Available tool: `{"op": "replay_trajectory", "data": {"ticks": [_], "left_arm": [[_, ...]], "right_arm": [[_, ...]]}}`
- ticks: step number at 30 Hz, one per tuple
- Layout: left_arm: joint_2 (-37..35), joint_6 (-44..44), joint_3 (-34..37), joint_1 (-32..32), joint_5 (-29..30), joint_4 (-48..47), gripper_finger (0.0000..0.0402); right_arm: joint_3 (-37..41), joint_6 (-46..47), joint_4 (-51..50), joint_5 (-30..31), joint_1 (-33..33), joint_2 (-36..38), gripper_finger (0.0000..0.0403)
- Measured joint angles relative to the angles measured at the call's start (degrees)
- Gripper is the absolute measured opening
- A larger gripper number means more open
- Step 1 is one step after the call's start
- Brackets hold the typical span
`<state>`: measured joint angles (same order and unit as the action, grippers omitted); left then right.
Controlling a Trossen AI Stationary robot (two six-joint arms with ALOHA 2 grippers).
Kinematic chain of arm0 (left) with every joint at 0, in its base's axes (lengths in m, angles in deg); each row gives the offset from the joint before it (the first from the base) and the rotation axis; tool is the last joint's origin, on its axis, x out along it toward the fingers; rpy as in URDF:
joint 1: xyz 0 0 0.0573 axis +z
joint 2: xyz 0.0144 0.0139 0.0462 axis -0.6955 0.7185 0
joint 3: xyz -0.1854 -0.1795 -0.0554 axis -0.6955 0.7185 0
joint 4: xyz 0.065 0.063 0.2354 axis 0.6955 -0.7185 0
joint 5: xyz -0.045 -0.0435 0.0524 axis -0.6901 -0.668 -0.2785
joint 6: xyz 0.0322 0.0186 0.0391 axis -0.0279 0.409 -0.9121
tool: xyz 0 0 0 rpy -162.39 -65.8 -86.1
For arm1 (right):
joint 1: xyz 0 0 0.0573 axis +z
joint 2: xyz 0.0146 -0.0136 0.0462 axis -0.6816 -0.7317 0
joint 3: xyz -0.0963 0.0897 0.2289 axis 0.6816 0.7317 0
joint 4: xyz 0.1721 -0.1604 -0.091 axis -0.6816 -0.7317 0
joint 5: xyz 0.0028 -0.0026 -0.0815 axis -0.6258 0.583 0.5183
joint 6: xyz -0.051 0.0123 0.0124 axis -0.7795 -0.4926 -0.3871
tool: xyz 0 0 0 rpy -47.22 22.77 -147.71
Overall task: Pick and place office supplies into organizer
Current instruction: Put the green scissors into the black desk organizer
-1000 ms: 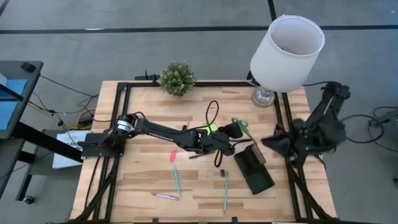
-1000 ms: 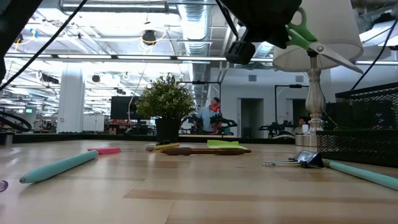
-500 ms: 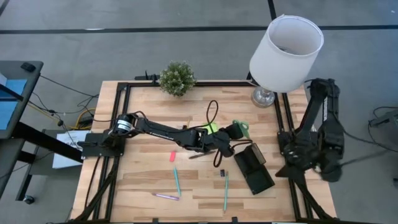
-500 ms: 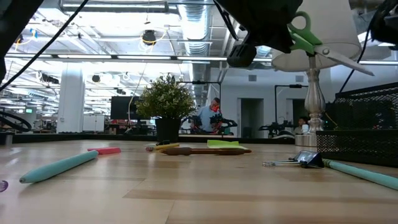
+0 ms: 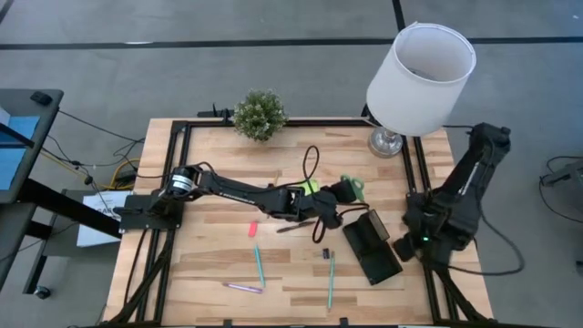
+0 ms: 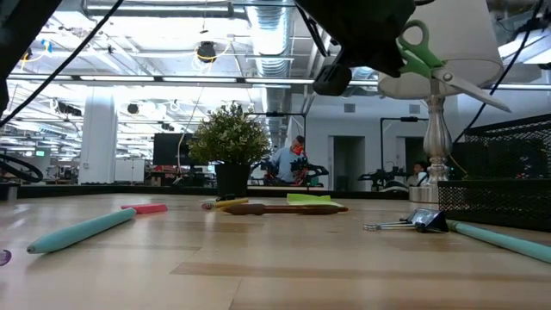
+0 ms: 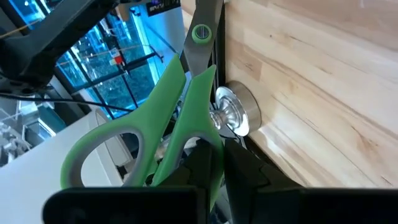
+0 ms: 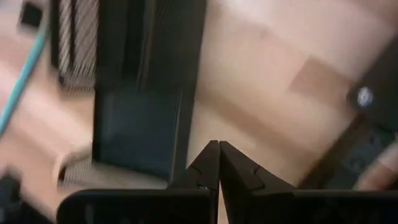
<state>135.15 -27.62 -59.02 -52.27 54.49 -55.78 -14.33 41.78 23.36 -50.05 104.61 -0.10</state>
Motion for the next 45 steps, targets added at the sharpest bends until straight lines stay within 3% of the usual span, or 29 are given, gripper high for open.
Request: {"op": "replay_trajectory", "data": {"ticks": [15, 26, 40, 45], "left_arm": [[0.0, -4.8, 0.0, -0.1, -1.5, -3.1, 0.001], [0.0, -3.0, 0.0, 0.5, -3.8, -14.7, 0.001], [-0.1, -2.5, -0.1, 6.8, 0.3, -15.3, 0.001], [-0.1, -2.5, -0.1, 8.8, 2.8, -15.7, 0.001]], "right_arm": [[4.8, -19.9, 15.4, 1.8, -21.3, -7.3, 0.0], [4.8, -32.0, 23.9, 5.4, -32.3, -7.6, 0.0], [4.8, -51.6, 36.5, 8.5, -52.3, -7.6, 0.0], [4.3, -53.0, 39.4, 15.0, -56.8, -7.6, 0.0]]}}
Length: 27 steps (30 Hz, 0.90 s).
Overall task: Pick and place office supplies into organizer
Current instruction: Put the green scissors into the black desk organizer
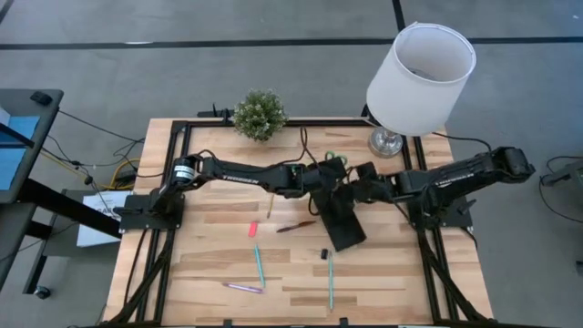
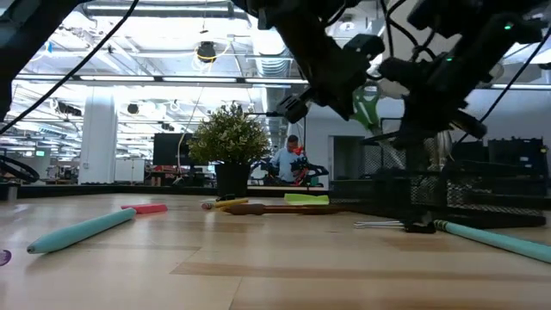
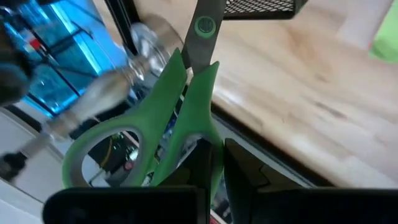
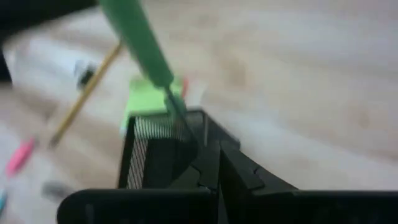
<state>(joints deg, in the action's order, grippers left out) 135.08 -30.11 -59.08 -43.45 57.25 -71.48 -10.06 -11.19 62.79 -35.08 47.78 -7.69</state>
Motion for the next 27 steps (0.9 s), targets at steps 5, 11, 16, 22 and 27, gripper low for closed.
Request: {"op": "replay_trajectory", "data": {"ticks": [5, 11, 16, 22, 27], "left_arm": [[0.0, -0.4, 0.0, -0.1, 1.2, -0.6, 0.001], [0.0, 0.2, 0.0, -1.8, 1.3, 0.0, 0.0011], [0.0, 2.2, 0.0, -2.6, 1.9, 1.8, 0.0026], [0.0, 6.9, 0.0, -2.7, 1.9, -5.3, 0.0055], [0.0, 7.7, 0.0, -3.0, -0.7, -6.8, 0.0068]], "right_arm": [[-2.2, -1.9, -0.4, 5.1, -0.7, 0.0, 0.0], [-5.6, -1.4, -7.2, 7.3, 2.6, 0.1, 0.0], [-10.9, 6.3, -22.6, 12.1, 7.8, 0.1, 0.0], [-18.4, 21.1, -45.0, 12.6, 15.8, 0.1, 0.0], [-23.4, 25.4, -46.2, 14.8, 24.8, 1.1, 0.0]]}}
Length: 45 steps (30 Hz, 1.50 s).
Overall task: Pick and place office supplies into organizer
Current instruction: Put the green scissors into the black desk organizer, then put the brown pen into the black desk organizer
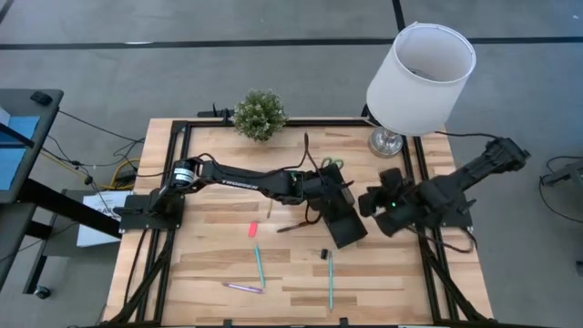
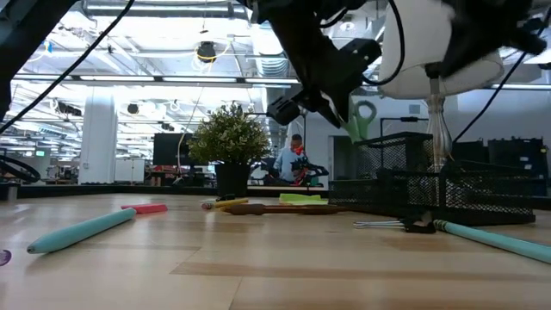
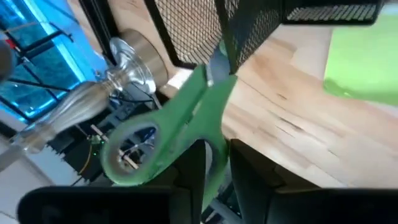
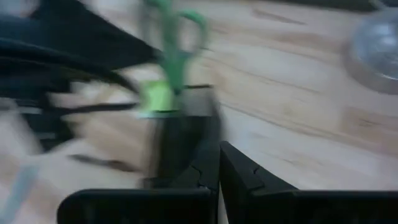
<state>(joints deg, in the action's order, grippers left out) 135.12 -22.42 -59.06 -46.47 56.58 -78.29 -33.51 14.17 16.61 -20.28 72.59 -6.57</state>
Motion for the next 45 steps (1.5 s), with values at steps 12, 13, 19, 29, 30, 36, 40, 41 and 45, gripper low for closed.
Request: {"op": "replay_trajectory", "data": {"ticks": [12, 13, 19, 29, 30, 36, 40, 41, 45], "left_arm": [[0.0, 0.7, 0.0, -3.3, -0.9, 5.8, 0.0081], [0.0, 1.0, 0.0, -3.8, -0.5, 6.3, 0.0081], [0.1, 6.4, -1.5, -7.1, 10.8, 6.4, 0.0081], [-0.9, 87.8, -16.7, -7.7, -18.2, -34.4, 0.0081], [-0.8, 91.8, -16.6, -7.4, -22.6, -35.6, 0.0081], [-0.1, 89.9, -14.1, -8.4, -32.5, -38.9, 0.008], [-0.1, 85.7, -12.9, -8.0, -34.5, -54.9, 0.008], [-0.4, 84.8, -12.9, -7.7, -33.2, -57.9, 0.008], [-3.5, 83.7, -12.9, -6.1, -33.6, -61.5, 0.008]], "right_arm": [[-7.1, -2.5, 0.1, 8.7, 9.4, -0.1, 0.0], [-7.1, -2.5, 0.1, 8.7, 9.5, -0.1, 0.0], [-7.2, -3.3, 2.1, 8.7, 10.0, -0.1, 0.0], [-7.2, -4.8, 4.2, 13.1, 14.5, 0.0, 0.0], [-7.2, -4.8, 4.2, 13.4, 14.6, 0.0, 0.0], [-7.2, -4.7, 4.2, 12.8, 14.0, 0.0, 0.0], [-7.2, -4.7, 5.0, 12.8, 15.5, 0.0, 0.0], [-7.2, -4.7, 5.1, 12.8, 15.9, 0.0, 0.0], [-7.2, -4.6, 5.1, 12.8, 16.5, 0.0, 0.0]]}}
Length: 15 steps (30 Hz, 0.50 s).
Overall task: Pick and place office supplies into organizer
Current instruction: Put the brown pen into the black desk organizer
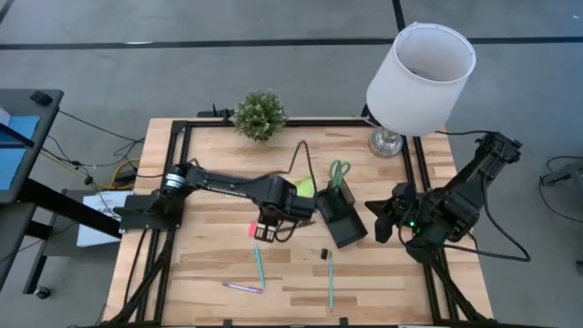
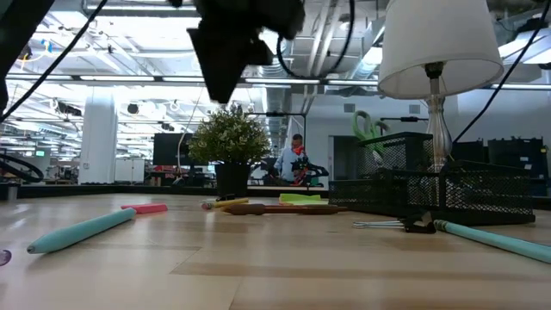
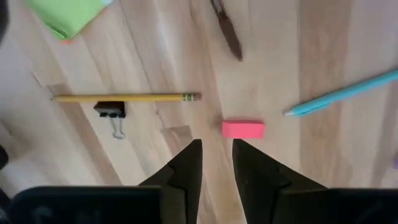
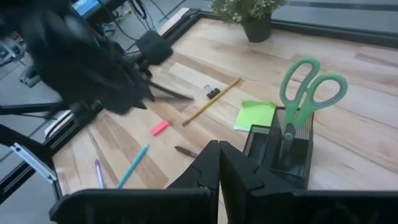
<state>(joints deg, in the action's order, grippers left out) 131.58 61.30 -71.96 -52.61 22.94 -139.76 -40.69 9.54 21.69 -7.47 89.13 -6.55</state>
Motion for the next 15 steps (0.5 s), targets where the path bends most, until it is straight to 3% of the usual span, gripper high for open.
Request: {"op": "replay_trajectory", "data": {"ticks": [4, 9, 15], "left_arm": [[-6.1, 2.3, 0.0, 2.1, 0.1, 0.1, 0.008], [-15.3, 8.4, 0.0, 4.6, 5.8, 0.0, 0.008], [-18.4, 12.2, 0.0, 3.8, 4.3, 8.4, 0.008]], "right_arm": [[0.0, 0.0, 0.1, 0.2, -0.2, 0.0, 0.0], [0.0, 0.0, 0.1, 1.5, -0.2, 0.0, 0.0], [0.0, -0.1, 0.1, 1.7, -2.2, 0.0, 0.0]]}}
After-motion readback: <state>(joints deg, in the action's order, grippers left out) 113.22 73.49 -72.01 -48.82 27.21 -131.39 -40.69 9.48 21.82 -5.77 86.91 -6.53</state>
